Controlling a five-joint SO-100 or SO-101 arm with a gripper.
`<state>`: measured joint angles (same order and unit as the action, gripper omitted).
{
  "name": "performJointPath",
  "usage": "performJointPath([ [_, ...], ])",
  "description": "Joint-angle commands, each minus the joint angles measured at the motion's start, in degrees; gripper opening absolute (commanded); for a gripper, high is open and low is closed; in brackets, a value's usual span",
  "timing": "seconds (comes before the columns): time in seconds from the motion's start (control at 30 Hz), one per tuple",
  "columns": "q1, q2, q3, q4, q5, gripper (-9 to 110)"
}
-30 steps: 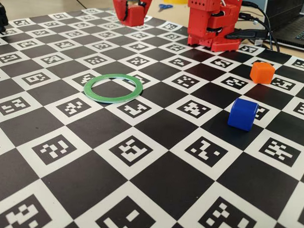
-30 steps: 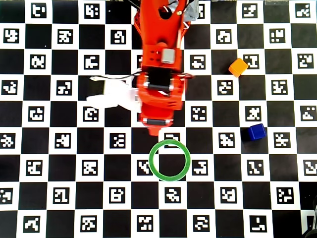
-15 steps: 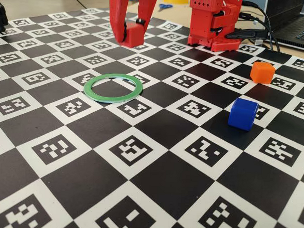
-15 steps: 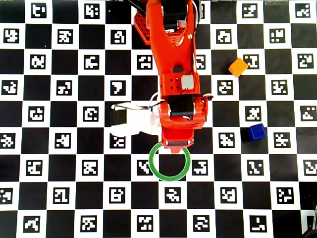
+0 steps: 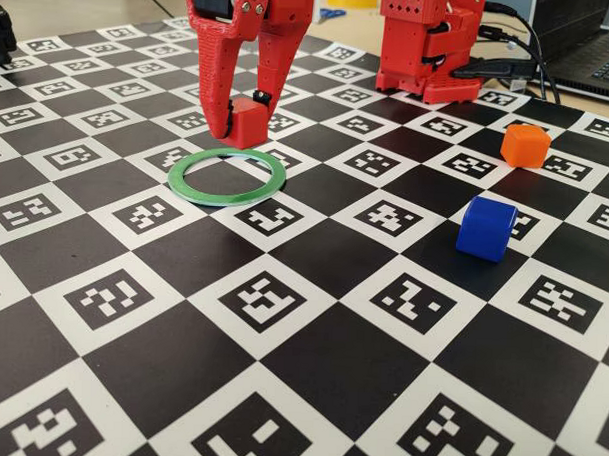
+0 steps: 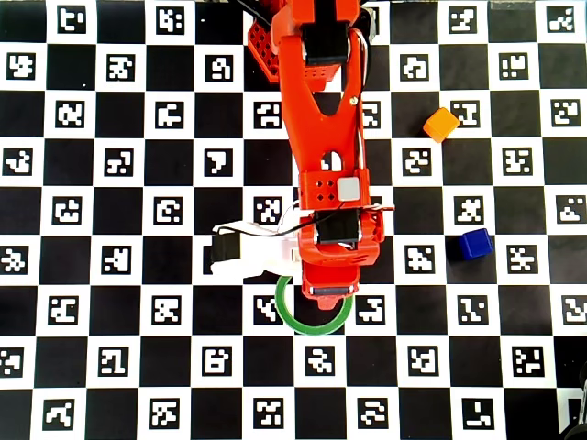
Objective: Grab the red cube then put it in the green circle then put the blue cube on top and finally the orange cube on top
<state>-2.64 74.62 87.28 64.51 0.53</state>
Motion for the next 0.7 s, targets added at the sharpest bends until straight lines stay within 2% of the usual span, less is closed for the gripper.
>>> performJointPath([
  [0.0, -0.4, 1.8, -1.2, -2.3, -0.5, 8],
  [0.67, 0.2, 0.9, 5.4, -7.8, -2.3, 8],
])
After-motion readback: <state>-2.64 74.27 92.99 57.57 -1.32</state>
